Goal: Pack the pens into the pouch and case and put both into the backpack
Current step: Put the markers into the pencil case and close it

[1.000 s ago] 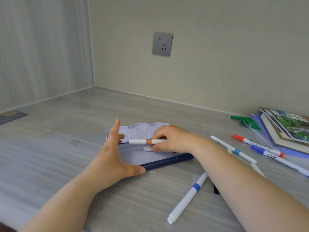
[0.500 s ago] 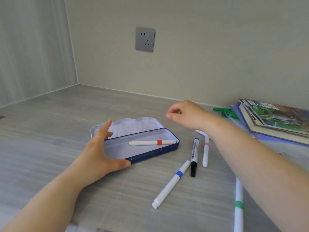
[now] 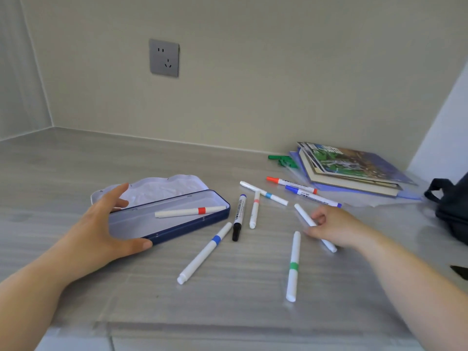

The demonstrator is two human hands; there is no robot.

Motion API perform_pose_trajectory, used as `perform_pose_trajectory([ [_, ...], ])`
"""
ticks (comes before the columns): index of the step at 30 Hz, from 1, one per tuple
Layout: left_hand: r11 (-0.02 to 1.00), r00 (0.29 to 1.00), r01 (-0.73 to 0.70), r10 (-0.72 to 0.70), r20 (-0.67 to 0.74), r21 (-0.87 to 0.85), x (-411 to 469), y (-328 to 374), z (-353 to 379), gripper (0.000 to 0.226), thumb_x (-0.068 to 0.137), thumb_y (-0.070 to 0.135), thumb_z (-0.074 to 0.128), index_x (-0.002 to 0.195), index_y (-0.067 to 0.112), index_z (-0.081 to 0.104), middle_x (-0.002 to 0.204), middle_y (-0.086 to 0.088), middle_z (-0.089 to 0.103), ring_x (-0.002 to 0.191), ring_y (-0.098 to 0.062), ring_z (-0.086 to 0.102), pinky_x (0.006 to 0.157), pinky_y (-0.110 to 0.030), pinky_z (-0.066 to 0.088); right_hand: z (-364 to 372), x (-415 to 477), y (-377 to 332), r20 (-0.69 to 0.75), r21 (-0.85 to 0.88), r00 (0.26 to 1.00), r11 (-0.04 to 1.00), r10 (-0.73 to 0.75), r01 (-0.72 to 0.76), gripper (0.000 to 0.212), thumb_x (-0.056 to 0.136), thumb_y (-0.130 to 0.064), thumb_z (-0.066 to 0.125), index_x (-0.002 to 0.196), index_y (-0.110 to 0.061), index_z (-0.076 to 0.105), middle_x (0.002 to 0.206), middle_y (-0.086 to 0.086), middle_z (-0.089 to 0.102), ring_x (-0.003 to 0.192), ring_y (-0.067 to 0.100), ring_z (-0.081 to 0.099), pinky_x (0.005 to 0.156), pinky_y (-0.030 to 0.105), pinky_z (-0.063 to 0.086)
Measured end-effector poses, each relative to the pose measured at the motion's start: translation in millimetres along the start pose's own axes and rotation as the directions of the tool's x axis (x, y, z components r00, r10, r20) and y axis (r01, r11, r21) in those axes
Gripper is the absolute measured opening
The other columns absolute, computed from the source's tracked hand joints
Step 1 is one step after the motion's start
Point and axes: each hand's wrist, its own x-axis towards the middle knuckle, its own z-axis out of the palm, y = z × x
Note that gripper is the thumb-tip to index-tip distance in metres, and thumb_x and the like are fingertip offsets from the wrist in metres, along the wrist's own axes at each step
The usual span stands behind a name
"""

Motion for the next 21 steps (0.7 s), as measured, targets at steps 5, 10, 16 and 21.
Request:
perform_pose_trajectory([
  [5, 1.000, 1.000, -0.011, 0.011, 0.007, -0.002, 1.5, -3.5, 0.4, 0.119, 0.030, 0.048, 0.084, 0.133, 0.043, 0.024, 0.103, 0.018, 0.047, 0.105, -0.012, 0.046, 0.090, -0.032, 0.034, 1.7, 6.1, -3.5, -0.045, -0.233, 0.998, 0.972, -0.039, 0.027, 0.020, 0.082, -0.013, 0.055, 0.100, -0.008, 0.061, 0.110, 0.013, 0.064, 0.101, 0.028, 0.057, 0.069, 0.023, 0.035],
  [10, 0.997, 0.995, -0.076, 0.076, 0.061, -0.010, -1.3, 4.9, -1.8, 0.099, 0.027, 0.048, 0.078, 0.101, 0.074, 0.017, 0.102, 0.033, 0.042, 0.104, -0.009, 0.045, 0.091, -0.030, 0.032, -10.1, 8.0, -26.9, -0.138, 0.178, 0.955, 0.942, -0.264, 0.286, 0.017, 0.079, -0.002, 0.059, 0.089, -0.014, 0.065, 0.076, -0.002, 0.056, 0.073, 0.009, 0.054, 0.064, 0.019, 0.039],
  [16, 0.997, 0.993, -0.074, 0.073, 0.088, 0.006, -1.6, 8.9, -2.0, 0.102, 0.048, 0.020, 0.087, 0.110, 0.063, 0.017, 0.103, 0.033, 0.042, 0.104, -0.007, 0.044, 0.091, -0.026, 0.029, 10.2, -13.9, -109.2, -0.106, 0.182, 0.685, 0.663, -0.721, 0.726, 0.017, 0.082, -0.007, 0.057, 0.089, -0.017, 0.068, 0.071, -0.015, 0.053, 0.067, 0.005, 0.049, 0.059, 0.006, 0.037],
  [21, 0.997, 0.993, -0.074, 0.073, 0.091, 0.011, -4.5, 11.6, -2.9, 0.100, 0.051, 0.021, 0.085, 0.110, 0.062, 0.016, 0.103, 0.035, 0.039, 0.103, -0.007, 0.044, 0.090, -0.025, 0.029, 36.9, -9.6, -147.3, 0.064, 0.020, 0.617, 0.619, -0.784, 0.785, 0.025, 0.086, -0.006, 0.048, 0.104, -0.014, 0.065, 0.097, -0.001, 0.061, 0.085, 0.014, 0.049, 0.064, 0.015, 0.033],
])
